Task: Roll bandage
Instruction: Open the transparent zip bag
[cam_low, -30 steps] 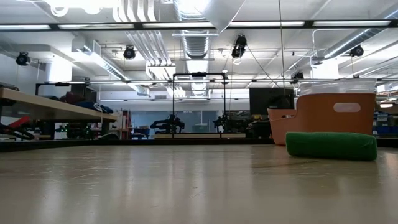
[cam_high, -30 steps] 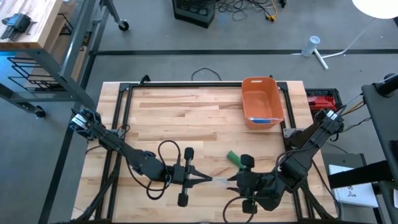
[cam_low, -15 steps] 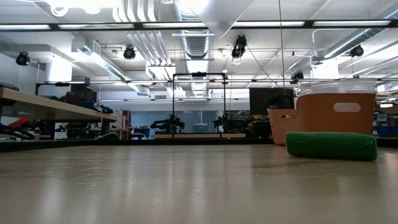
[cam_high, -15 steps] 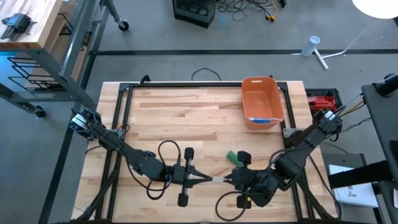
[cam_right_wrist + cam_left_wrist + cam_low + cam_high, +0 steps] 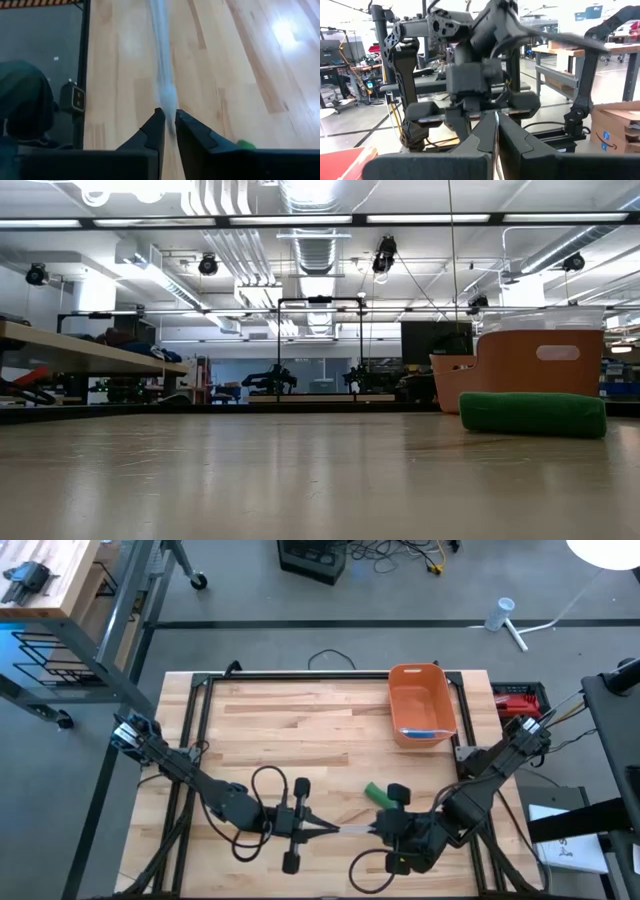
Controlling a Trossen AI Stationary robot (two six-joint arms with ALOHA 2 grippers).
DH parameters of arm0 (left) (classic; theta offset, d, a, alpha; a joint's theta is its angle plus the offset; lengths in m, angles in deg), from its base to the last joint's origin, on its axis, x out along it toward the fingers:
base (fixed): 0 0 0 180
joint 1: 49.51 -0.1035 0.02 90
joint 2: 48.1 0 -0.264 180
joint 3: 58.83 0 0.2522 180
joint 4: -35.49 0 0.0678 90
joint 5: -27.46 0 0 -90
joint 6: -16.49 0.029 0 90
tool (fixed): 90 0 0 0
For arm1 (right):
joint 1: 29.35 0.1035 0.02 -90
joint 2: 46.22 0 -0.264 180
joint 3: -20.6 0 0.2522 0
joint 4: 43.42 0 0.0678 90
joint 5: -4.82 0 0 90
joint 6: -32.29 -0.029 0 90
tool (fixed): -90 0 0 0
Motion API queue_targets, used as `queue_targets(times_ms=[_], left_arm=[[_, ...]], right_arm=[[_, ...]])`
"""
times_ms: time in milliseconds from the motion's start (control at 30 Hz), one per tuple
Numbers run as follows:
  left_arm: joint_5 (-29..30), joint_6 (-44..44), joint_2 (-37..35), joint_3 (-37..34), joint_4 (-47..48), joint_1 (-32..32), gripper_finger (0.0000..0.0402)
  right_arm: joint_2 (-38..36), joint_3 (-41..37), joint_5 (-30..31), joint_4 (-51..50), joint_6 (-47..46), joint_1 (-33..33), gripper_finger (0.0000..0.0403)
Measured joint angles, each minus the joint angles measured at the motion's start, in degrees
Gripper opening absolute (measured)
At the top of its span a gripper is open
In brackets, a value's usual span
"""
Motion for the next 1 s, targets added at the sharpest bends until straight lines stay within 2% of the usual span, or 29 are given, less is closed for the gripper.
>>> queue_targets(times_ms=[300, 433, 633, 767, 867, 1000], left_arm=[[0.0, 0.0, -0.7, 0.0, 0.2, 0.4, 0.0000], [0.0, 0.0, -0.7, 0.0, 0.6, 0.4, 0.0000], [0.0, 0.0, -0.7, 0.0, 0.7, 0.4, 0.0000], [0.0, 0.0, -0.7, 0.0, 0.6, 0.4, 0.0000], [0.0, 0.0, -0.7, 0.0, 0.6, 0.4, 0.0000], [0.0, 0.0, -0.7, 0.0, 0.6, 0.3, 0.0000]], right_arm=[[0.0, 0.5, -1.3, -1.1, -0.1, 1.3, 0.0020], [-0.3, 1.8, -0.7, -0.3, 1.0, 2.0, 0.0037], [-0.5, 2.3, -0.4, 5.1, 5.5, 2.1, 0.0092], [-0.5, 2.1, 2.8, 6.4, 6.3, 0.8, 0.0119], [-0.5, 2.0, 4.0, 6.3, 6.4, 0.0, 0.0122], [-0.5, 1.9, 4.0, 6.3, 6.9, -0.2, 0.0102]])
